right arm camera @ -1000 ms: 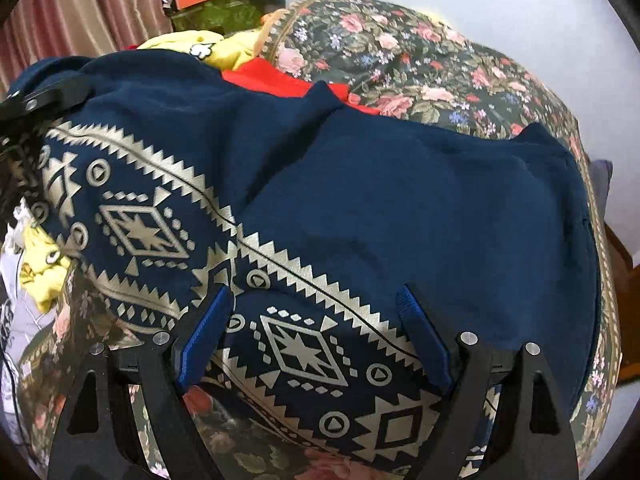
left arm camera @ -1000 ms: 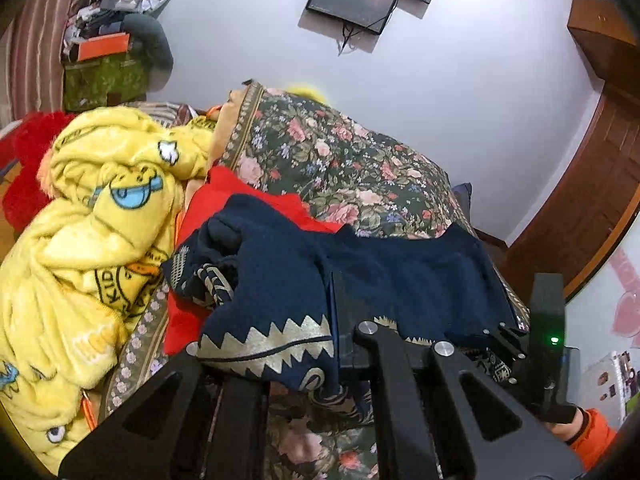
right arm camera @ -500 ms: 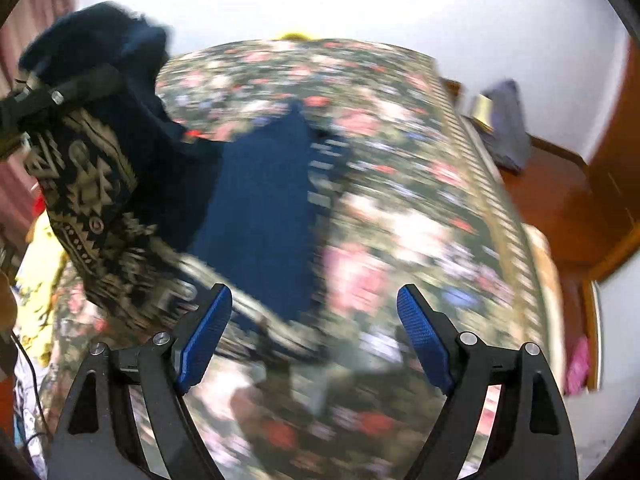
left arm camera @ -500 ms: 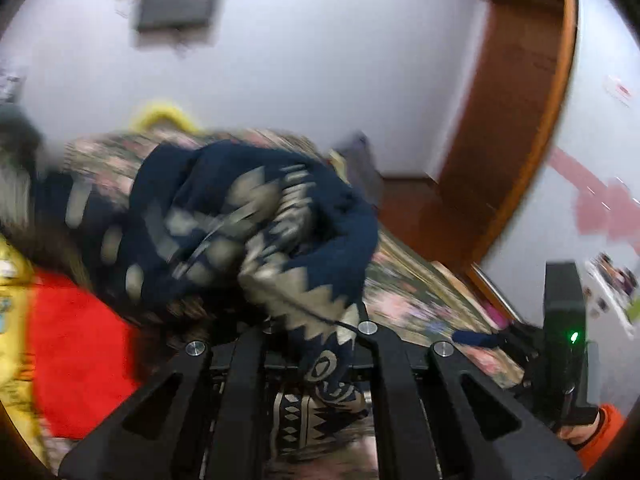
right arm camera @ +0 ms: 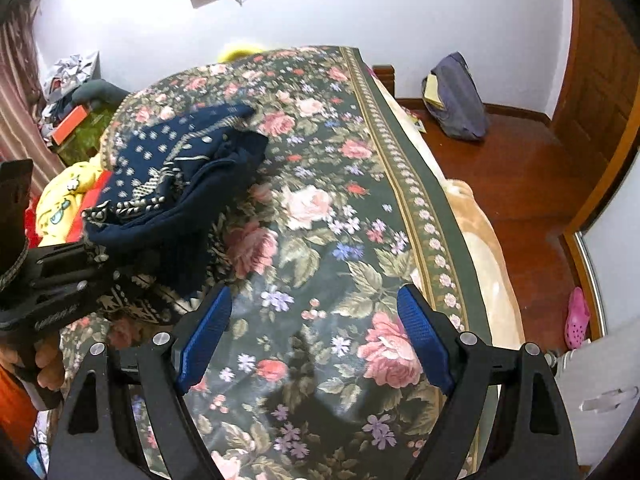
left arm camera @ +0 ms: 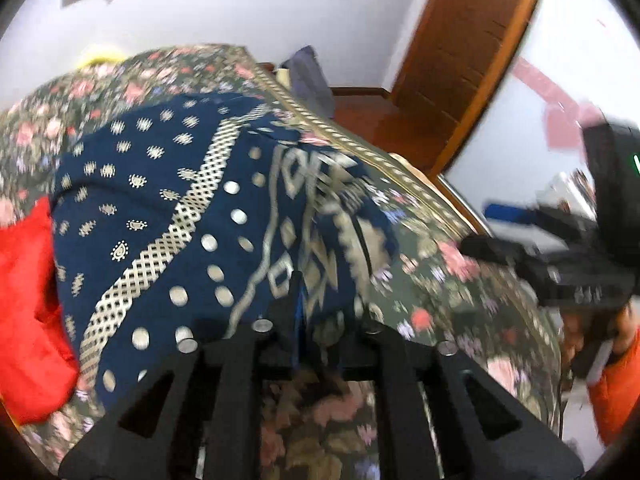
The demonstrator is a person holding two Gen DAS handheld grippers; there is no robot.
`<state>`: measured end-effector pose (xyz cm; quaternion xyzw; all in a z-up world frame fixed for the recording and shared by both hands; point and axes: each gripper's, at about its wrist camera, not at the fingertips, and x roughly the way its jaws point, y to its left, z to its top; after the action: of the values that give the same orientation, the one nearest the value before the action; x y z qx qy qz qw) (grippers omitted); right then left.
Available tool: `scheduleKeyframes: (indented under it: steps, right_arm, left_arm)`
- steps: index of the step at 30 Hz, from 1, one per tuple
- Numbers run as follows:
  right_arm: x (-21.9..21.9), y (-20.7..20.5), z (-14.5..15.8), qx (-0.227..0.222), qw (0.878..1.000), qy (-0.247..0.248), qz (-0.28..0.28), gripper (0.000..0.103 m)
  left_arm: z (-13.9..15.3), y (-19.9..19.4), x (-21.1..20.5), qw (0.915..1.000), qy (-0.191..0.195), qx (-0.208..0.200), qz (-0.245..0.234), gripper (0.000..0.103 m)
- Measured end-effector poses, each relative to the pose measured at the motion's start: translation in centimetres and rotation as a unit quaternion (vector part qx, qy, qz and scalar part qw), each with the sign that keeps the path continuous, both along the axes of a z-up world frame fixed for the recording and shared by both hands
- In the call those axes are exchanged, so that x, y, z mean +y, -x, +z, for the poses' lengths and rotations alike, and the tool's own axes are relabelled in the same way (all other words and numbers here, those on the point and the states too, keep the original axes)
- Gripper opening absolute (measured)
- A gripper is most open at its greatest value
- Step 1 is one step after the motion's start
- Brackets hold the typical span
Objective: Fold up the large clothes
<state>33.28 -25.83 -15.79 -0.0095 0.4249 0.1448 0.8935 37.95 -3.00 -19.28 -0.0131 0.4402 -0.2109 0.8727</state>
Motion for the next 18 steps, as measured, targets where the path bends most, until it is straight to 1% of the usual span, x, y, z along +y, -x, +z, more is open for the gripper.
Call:
scheduleKeyframes:
  steps: [1,2,4,6,8,9,10,11,13,15,16,18]
  right_arm:
    - [0.2,-0.2,0.0,0.000,1.000,-0.018,0.012,0.082]
    - [0.6,-0.1,0.7,-0.008,1.000,-0.024,0.018,0.082]
    - [1.3,-0.2,1.3,-0.017,0.999,-0.031,0.029,0.082]
    - [2.3,0.0,2.3,-0.031,0.998,-0.035,0.046,0.082]
    - [3.7,0.0,3.2,-0.045,0.996,-0.036,0.066,0.082]
    - [4.3,-0.2,3.5,-0.049,0.995,-0.036,0.075,0.082]
    - [5.0,-0.4,3.5,-0.052,0.995,-0.037,0.083,0.082]
    - [5.7,-0.7,3.4,-0.051,0.994,-0.038,0.088,0.082]
    - [7.0,-1.5,2.9,-0.042,0.994,-0.041,0.097,0.083]
    - [8.0,-2.2,1.8,-0.026,0.993,-0.047,0.104,0.083]
    - [8.5,-3.0,0.7,-0.008,0.993,-0.050,0.103,0.083]
    - [8.8,-3.8,-1.0,0.025,0.993,-0.055,0.099,0.083]
  left_arm:
    - [0.4,0.6,-0.3,0.9999,0.000,0.002,-0.011,0.034]
    - [0.8,1.4,-0.2,0.9998,0.003,-0.001,-0.018,0.039]
    - [1.8,3.2,0.3,0.9997,-0.001,-0.017,-0.015,0.058]
    - [2.9,4.8,1.3,0.9987,-0.022,-0.044,0.010,0.063]
    - [3.8,5.5,2.5,0.9968,-0.036,-0.062,0.036,0.068]
    - [4.2,5.8,3.2,0.9950,-0.046,-0.071,0.053,0.073]
    - [4.5,5.7,4.0,0.9928,-0.056,-0.079,0.071,0.078]
    - [4.7,5.6,5.0,0.9895,-0.066,-0.087,0.094,0.081]
    - [4.6,5.6,6.9,0.9834,-0.077,-0.094,0.134,0.089]
    - [3.7,5.0,9.1,0.9763,-0.079,-0.088,0.181,0.091]
    - [3.2,4.3,9.7,0.9754,-0.077,-0.079,0.191,0.091]
    - [1.1,3.3,11.0,0.9759,-0.078,-0.030,0.202,0.091]
